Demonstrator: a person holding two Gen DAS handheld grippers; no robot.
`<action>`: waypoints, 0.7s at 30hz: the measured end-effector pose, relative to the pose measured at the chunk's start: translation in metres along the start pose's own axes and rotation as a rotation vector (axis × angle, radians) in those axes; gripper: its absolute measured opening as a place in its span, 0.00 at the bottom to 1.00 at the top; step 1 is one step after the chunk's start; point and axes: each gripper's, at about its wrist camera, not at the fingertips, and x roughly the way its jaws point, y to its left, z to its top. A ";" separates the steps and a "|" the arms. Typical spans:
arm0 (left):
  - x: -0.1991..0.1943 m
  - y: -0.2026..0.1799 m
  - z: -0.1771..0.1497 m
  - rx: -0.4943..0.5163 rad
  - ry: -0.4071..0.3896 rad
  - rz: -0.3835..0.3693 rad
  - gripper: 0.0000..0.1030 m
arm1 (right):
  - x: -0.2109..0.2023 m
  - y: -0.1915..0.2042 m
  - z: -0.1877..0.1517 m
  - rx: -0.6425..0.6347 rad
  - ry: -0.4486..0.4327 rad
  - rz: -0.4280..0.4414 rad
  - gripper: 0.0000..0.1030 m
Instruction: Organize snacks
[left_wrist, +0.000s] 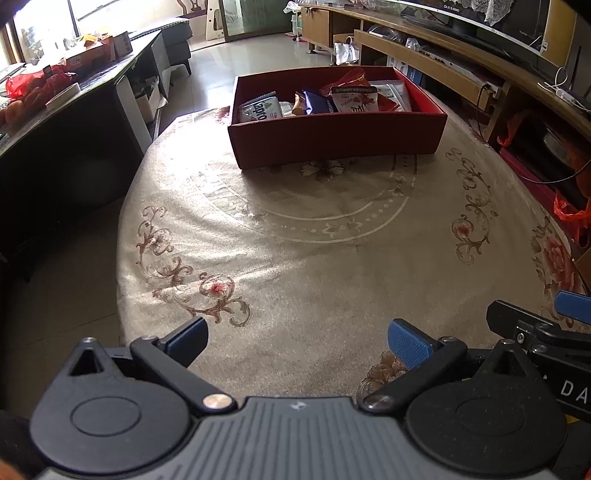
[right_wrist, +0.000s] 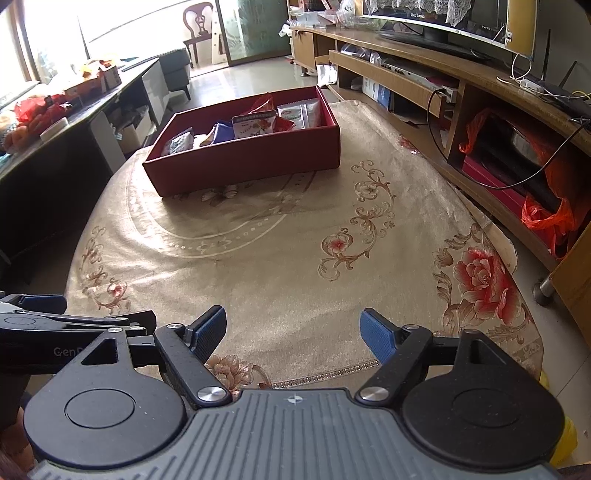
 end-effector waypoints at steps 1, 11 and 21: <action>0.000 0.000 0.000 0.000 0.000 0.001 0.98 | 0.000 0.000 0.000 0.000 0.001 -0.001 0.82; -0.001 0.000 -0.004 -0.004 0.005 -0.004 0.98 | 0.002 -0.003 -0.006 0.002 0.027 -0.026 0.82; -0.001 -0.003 -0.008 0.008 0.012 -0.001 0.98 | 0.002 -0.004 -0.008 0.002 0.032 -0.027 0.82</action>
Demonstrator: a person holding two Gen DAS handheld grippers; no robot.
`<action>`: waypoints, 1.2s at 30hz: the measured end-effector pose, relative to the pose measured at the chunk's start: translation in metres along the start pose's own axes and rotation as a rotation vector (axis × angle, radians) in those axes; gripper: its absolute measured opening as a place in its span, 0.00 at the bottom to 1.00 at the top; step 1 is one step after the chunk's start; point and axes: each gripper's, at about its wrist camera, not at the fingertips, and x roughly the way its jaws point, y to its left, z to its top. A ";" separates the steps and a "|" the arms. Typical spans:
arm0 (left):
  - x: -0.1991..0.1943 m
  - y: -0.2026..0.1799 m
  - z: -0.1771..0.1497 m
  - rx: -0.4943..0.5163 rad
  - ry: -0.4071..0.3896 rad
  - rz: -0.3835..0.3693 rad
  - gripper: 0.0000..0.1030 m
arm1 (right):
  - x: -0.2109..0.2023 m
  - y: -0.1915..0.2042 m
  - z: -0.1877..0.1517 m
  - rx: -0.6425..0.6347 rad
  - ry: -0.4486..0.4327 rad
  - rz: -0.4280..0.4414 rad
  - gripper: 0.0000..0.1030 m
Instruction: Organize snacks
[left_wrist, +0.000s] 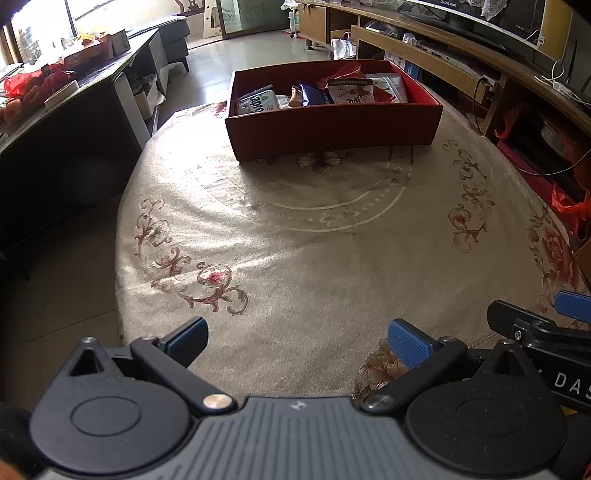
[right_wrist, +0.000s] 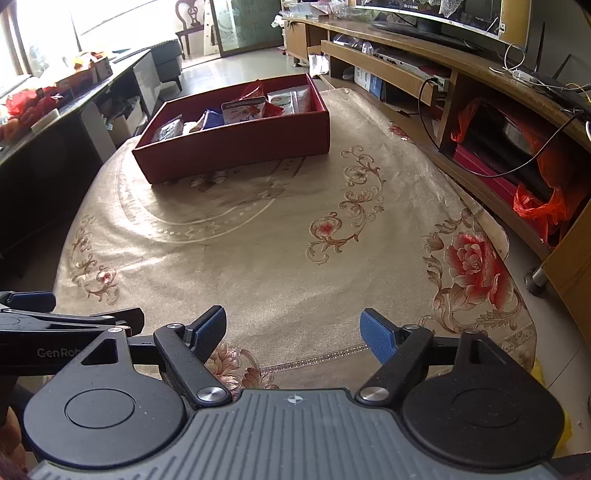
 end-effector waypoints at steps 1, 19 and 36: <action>0.000 0.000 0.000 -0.001 0.001 -0.001 0.98 | 0.000 0.000 0.000 0.000 0.001 0.001 0.82; 0.000 0.000 -0.002 0.000 0.002 0.005 0.98 | 0.001 0.000 0.000 -0.001 0.003 0.001 0.82; 0.002 0.004 -0.006 -0.005 0.005 0.007 0.97 | 0.003 0.002 -0.003 -0.005 0.007 -0.001 0.82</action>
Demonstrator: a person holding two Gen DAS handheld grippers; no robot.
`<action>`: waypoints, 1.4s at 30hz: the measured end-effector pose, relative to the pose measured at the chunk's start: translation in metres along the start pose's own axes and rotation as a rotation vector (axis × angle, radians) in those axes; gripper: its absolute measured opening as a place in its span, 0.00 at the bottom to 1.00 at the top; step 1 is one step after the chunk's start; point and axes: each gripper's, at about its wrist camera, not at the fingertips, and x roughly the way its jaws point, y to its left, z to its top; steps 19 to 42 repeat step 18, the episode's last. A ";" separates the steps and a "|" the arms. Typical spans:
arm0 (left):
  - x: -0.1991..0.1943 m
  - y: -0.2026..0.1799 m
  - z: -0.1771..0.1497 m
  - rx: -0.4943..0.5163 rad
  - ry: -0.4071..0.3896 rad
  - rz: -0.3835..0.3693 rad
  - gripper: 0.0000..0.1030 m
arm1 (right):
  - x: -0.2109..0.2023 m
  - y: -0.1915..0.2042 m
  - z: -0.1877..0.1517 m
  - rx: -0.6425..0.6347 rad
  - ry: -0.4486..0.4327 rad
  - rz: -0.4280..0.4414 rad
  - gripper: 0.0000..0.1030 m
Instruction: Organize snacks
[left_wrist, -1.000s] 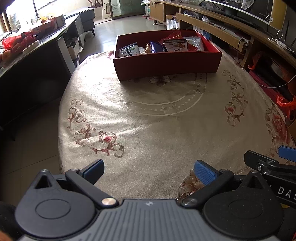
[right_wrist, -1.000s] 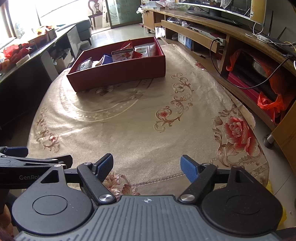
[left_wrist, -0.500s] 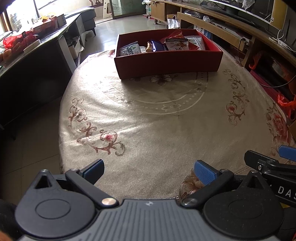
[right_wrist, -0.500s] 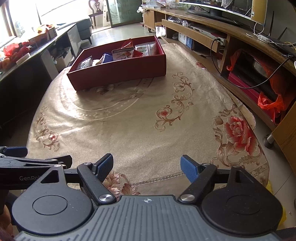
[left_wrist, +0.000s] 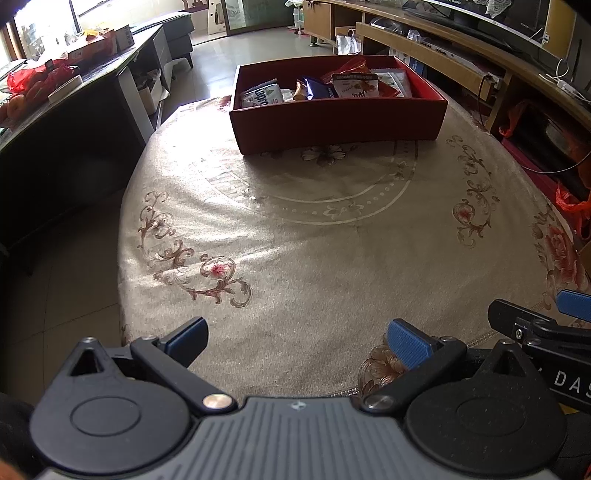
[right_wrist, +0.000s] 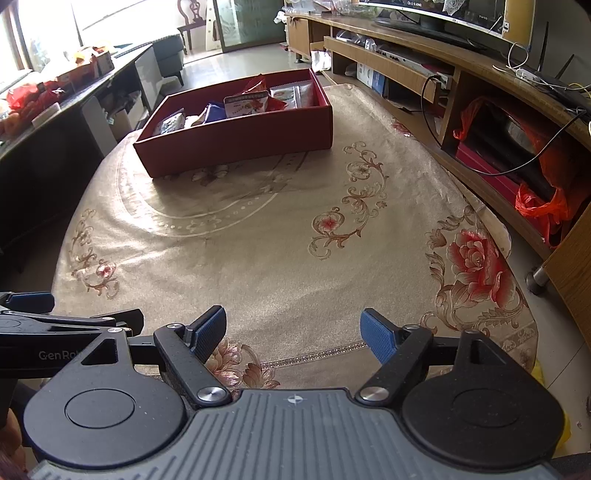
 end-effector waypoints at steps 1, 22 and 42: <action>0.000 0.000 0.000 0.000 -0.001 0.002 0.97 | 0.000 0.000 -0.001 0.000 0.001 0.000 0.82; -0.001 -0.003 0.002 -0.011 -0.001 0.013 0.97 | 0.001 0.000 0.002 -0.004 0.007 0.001 0.82; -0.001 -0.003 0.002 -0.011 -0.001 0.013 0.97 | 0.001 0.000 0.002 -0.004 0.007 0.001 0.82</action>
